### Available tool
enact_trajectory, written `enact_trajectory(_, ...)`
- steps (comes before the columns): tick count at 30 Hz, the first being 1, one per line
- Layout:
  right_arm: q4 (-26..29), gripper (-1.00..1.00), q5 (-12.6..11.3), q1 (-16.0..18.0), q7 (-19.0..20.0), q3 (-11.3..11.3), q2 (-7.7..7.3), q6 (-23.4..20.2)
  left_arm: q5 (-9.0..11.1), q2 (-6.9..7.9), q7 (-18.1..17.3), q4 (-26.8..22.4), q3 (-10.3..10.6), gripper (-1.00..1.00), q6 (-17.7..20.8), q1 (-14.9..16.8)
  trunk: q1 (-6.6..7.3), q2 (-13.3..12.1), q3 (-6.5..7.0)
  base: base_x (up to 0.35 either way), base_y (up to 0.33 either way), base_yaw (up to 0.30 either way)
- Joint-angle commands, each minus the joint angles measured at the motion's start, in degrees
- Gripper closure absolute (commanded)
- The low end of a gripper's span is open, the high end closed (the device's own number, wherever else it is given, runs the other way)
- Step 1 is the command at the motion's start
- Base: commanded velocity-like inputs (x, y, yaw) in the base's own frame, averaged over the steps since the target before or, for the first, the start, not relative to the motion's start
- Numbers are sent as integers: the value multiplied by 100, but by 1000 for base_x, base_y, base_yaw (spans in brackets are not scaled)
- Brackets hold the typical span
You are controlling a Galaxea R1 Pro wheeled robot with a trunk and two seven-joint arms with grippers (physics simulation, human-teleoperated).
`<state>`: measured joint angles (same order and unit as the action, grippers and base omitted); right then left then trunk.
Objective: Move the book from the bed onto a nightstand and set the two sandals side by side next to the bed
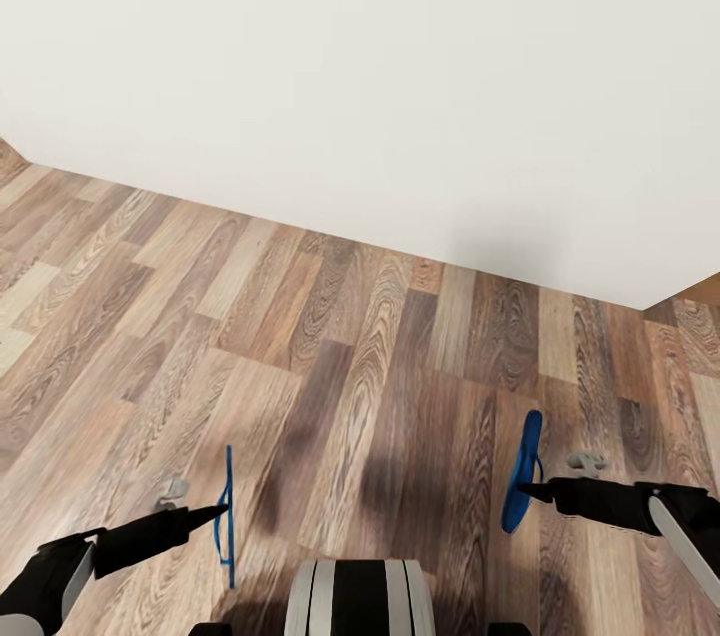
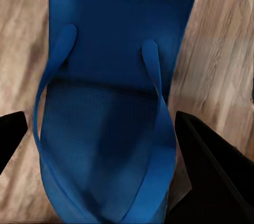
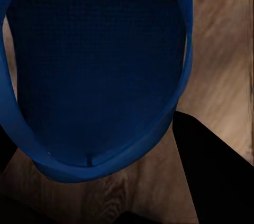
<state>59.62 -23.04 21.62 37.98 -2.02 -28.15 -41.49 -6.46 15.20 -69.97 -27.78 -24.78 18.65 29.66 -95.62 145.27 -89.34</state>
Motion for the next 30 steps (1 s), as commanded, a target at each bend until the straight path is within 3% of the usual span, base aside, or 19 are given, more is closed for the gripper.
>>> enact_trajectory(1, -38, 100, -25, 1, 72, 87, -5, -35, -57, -4, 41, 39, -51, 100, 10, 5, 3, 0, 20, 0, 0, 0)
enact_trajectory(7, -439, 100, -25, 1, 798, 279, -6, 3, -52, 0, 197, 109, -52, 100, -65, 5, 19, -8, 152, 0, 0, 0)
enact_trajectory(13, -911, 100, -25, -12, 1270, 455, -6, 24, -55, 10, 205, 115, -53, 100, -159, 5, 34, -16, 285, 0, 0, 0)
enact_trajectory(15, -1555, 100, -26, -16, 1784, 660, -6, 105, -53, 29, 203, 117, -54, 100, -228, 5, 39, -19, 330, 0, 0, 0)
enact_trajectory(19, -2574, 100, -26, -17, 2043, 718, -6, 799, -55, 42, 198, 123, -54, 100, -400, 5, 50, -24, 418, 0, 0, 0)
enact_trajectory(25, -3693, 100, -28, -33, 2304, 729, -6, 1319, -57, 119, 214, 161, -50, 100, -491, -6, 65, -32, 551, 0, 0, 0)
enact_trajectory(30, -4349, 100, -23, -35, 2860, 730, -5, 2495, -56, 198, 213, 486, -48, 100, -885, -12, 78, -39, 662, 0, 0, 0)
